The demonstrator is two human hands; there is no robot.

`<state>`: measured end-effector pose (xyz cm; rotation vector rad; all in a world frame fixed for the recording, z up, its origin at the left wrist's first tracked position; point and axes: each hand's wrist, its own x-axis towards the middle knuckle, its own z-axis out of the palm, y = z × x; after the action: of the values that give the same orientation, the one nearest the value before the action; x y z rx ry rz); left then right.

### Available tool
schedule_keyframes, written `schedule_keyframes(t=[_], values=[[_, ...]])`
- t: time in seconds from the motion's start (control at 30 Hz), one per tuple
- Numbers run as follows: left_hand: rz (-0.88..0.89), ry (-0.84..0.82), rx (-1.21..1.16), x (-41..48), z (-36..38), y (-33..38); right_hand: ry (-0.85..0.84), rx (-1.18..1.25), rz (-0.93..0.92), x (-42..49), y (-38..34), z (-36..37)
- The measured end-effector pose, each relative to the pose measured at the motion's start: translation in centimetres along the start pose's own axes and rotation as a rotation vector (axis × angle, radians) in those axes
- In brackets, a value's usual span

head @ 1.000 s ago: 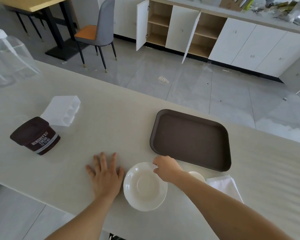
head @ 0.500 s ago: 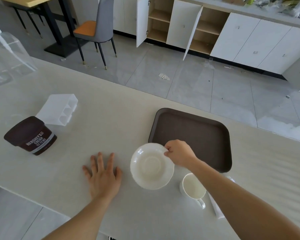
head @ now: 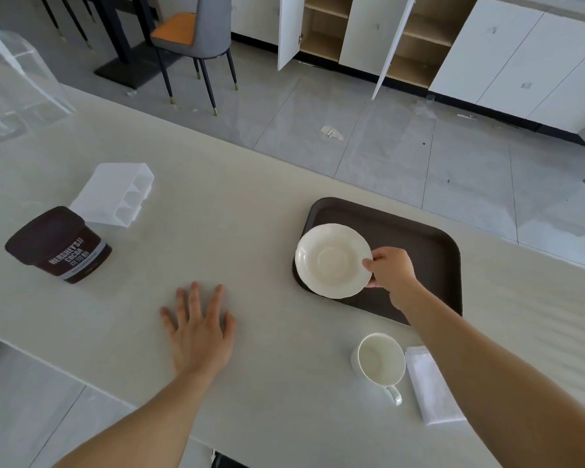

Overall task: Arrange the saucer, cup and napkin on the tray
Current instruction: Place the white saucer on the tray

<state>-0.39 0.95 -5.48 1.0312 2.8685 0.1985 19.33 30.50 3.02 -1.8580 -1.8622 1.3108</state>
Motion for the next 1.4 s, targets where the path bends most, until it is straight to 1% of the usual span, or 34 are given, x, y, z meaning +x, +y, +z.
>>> schedule_keyframes(t=[0.17,0.43,0.57,0.73,0.83,0.97,1.07,1.2,1.3,1.4], values=[[0.003,0.031,0.003,0.0,0.3,-0.2,0.016,0.062,0.080,0.6,0.9,0.3],[0.000,0.047,-0.013,0.0,0.4,-0.1,-0.030,0.156,0.142,1.0,1.9,0.5],[-0.006,0.036,-0.015,0.0,0.3,-0.1,-0.038,0.173,0.145,0.9,2.5,0.8],[-0.011,0.025,-0.012,-0.1,0.0,0.0,-0.033,0.263,0.114,0.6,2.9,0.7],[-0.010,0.021,-0.011,-0.1,-0.1,0.0,-0.052,0.326,0.113,0.3,3.1,0.5],[-0.010,0.026,-0.024,-0.2,-0.2,0.1,-0.077,0.353,0.105,-0.4,3.5,-0.2],[-0.017,0.023,-0.032,-0.2,-0.2,0.0,-0.062,0.332,0.061,-1.6,4.2,-1.2],[-0.014,0.023,-0.019,-0.2,-0.2,0.0,-0.018,0.260,-0.040,-4.4,6.0,-3.1],[-0.019,0.026,-0.022,-0.2,-0.2,0.0,-0.025,0.217,-0.097,-6.5,7.2,-4.4],[-0.020,0.032,-0.029,-0.2,-0.2,0.1,-0.021,0.110,-0.139,-8.7,8.4,-5.4]])
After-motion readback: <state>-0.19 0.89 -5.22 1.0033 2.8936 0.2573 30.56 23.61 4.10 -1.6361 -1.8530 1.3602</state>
